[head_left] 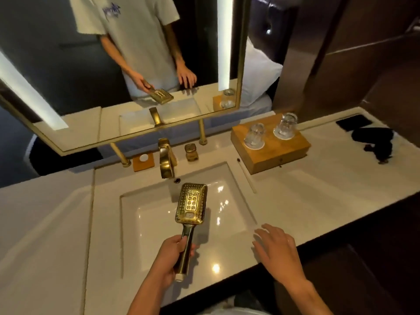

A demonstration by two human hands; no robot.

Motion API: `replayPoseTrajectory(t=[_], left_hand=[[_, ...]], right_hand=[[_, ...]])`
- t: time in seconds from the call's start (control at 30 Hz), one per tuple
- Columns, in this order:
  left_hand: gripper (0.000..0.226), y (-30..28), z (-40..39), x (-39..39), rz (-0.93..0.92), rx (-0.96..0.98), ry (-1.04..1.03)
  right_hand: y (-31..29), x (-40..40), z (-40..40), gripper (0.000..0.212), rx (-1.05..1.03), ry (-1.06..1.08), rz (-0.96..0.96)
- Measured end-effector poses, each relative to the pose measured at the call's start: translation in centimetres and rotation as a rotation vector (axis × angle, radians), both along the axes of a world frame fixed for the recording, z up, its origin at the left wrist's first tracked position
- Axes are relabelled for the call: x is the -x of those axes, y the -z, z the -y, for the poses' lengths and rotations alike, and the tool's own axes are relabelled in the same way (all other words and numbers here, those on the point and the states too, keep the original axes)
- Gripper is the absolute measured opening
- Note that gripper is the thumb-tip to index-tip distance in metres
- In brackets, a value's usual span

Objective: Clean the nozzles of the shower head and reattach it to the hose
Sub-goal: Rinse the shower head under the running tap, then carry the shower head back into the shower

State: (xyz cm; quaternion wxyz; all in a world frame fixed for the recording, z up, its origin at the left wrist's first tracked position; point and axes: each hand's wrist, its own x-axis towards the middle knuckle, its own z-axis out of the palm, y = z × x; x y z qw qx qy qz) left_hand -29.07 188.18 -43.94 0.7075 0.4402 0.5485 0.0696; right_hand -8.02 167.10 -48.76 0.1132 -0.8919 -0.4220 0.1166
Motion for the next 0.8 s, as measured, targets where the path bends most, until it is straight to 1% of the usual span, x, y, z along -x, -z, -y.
replayPoseTrajectory(t=[0.17,0.23,0.43,0.63,0.8], left_hand=[[0.028,-0.1,0.9,0.4,0.003,-0.018,0.273],[0.026,-0.4,1.8,0.2,0.004,-0.023,0.342],[0.024,-1.0,6.4,-1.0,0.035,0.011,0.597],[0.026,-2.3,15.1,-3.9,0.067,0.056,0.868],[0.023,-3.4,25.4,-5.5,0.093,0.165,1.096]], right_hand=[[-0.5,4.9,4.4,0.039,0.118,0.233,0.001],[-1.1,6.3,6.2,0.039,0.139,0.298,-0.014],[-2.4,10.6,13.1,0.037,0.087,0.511,-0.019],[-3.3,15.5,22.5,0.037,0.026,0.808,-0.046],[-3.5,20.3,31.8,0.038,0.066,1.071,-0.037]])
